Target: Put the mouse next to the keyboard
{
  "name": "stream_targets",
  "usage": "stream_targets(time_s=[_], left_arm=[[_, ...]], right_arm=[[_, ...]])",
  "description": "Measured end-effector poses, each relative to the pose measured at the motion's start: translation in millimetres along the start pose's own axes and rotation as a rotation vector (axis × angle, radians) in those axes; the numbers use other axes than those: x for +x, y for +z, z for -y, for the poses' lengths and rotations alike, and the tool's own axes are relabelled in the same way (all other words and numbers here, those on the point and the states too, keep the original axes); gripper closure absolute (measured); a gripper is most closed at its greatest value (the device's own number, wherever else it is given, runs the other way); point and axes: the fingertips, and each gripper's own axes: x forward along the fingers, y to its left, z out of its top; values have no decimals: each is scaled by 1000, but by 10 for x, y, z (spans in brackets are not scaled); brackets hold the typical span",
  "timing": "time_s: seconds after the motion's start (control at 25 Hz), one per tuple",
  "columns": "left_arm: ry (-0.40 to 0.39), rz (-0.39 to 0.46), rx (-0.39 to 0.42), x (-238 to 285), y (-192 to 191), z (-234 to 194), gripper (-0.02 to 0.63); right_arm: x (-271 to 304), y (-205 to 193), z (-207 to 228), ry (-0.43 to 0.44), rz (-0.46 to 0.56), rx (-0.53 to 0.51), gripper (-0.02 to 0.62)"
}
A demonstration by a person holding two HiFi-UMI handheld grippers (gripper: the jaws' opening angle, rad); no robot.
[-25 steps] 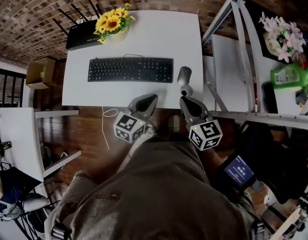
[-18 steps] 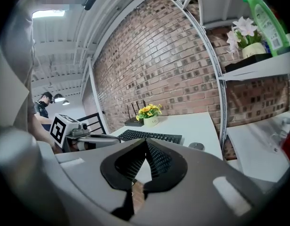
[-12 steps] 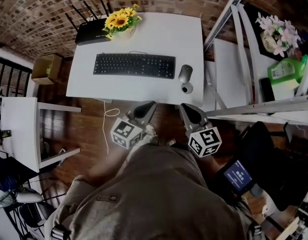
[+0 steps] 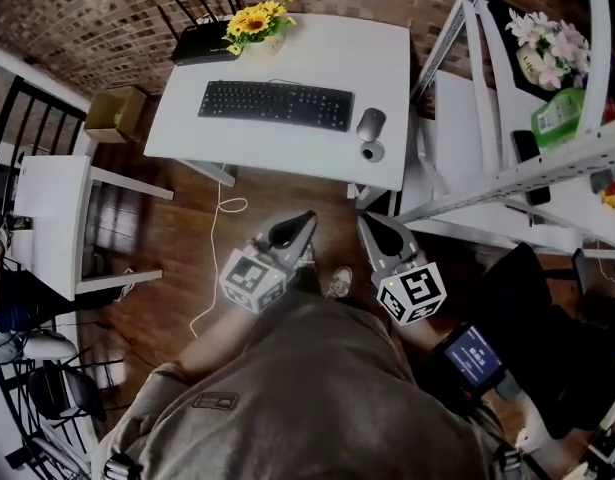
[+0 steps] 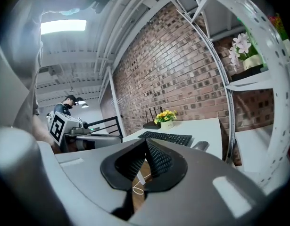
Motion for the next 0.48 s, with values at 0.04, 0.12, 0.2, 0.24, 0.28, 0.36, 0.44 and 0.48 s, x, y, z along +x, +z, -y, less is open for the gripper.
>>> stream_targets(time_s=[0.04,0.12,0.2,0.24,0.28,0.36,0.44,0.48], left_arm=[[2,3,5,-42,1,49,604],[2,-4,-1,-140,-11,124,604],[1,-14,-5,-220,2,168,604],[1,-12,3,-239,20,171,604],[-1,-4,16,-246,42,164,604],[-8,11,37,-253,87,138,604],[-15,5,23,-271,127,119,604],[-16,1,13,-282,126,105,604]], right_arm=[[-26,-2,-44,9,5,-5,583],[-72,-20,-134,16,11,-9,583],[-108,-12,-199,14,18,-13,583],[-123,4,-213,11,22,-16,583],[-137,22,-216,4,25,-18,583],[-161,41,-222,-13,27,-17,583],[-162,46,-252,-24,26,-18,583],[-160,49,-270,-28,27,-19,583]])
